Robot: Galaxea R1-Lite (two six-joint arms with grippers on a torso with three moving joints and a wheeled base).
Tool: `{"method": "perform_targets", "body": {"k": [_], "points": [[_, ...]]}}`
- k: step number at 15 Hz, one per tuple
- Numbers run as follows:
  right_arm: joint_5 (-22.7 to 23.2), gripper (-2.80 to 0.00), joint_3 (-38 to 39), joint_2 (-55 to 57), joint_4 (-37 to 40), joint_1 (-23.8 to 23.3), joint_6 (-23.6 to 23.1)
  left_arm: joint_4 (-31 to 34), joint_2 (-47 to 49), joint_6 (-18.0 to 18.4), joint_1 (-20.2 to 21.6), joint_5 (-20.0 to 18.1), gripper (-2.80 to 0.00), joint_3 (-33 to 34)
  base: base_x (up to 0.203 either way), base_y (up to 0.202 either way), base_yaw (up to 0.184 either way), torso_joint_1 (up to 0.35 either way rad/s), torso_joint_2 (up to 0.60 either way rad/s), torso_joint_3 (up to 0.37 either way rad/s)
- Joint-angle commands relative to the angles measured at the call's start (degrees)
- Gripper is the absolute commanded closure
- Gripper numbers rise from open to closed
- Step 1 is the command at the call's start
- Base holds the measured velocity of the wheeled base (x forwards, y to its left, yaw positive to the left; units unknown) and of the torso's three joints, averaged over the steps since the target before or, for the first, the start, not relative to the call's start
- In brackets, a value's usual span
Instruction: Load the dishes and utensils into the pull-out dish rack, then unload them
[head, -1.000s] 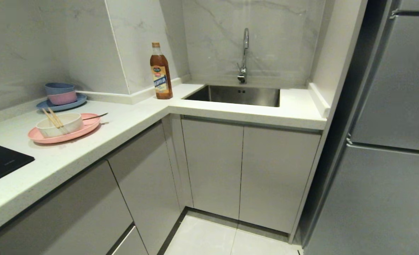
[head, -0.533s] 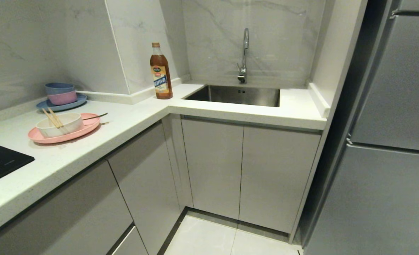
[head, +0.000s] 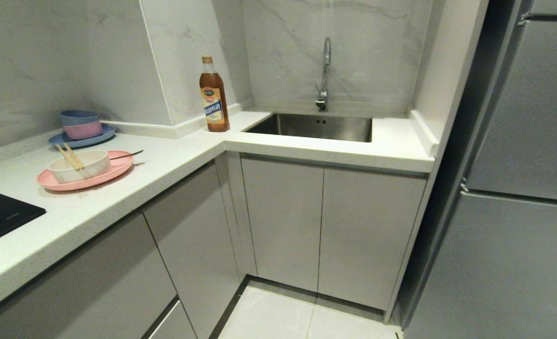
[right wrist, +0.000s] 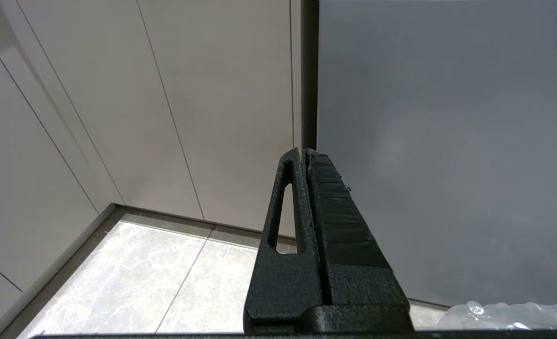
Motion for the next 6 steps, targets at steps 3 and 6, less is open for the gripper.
{"method": "perform_targets", "body": {"k": [3, 6], "points": [[0.02, 0.00, 0.18, -0.02, 0.01, 0.07, 0.05, 0.00, 0.07, -0.03, 0.00, 0.02, 0.00, 0.09, 0.000, 0.000, 0.000, 0.000, 0.00, 0.000], [0.02, 0.00, 0.17, -0.02, 0.01, 0.07, 0.01, 0.00, 0.07, -0.03, 0.00, 0.02, 0.00, 0.09, 0.000, 0.000, 0.000, 0.000, 0.00, 0.000]]}}
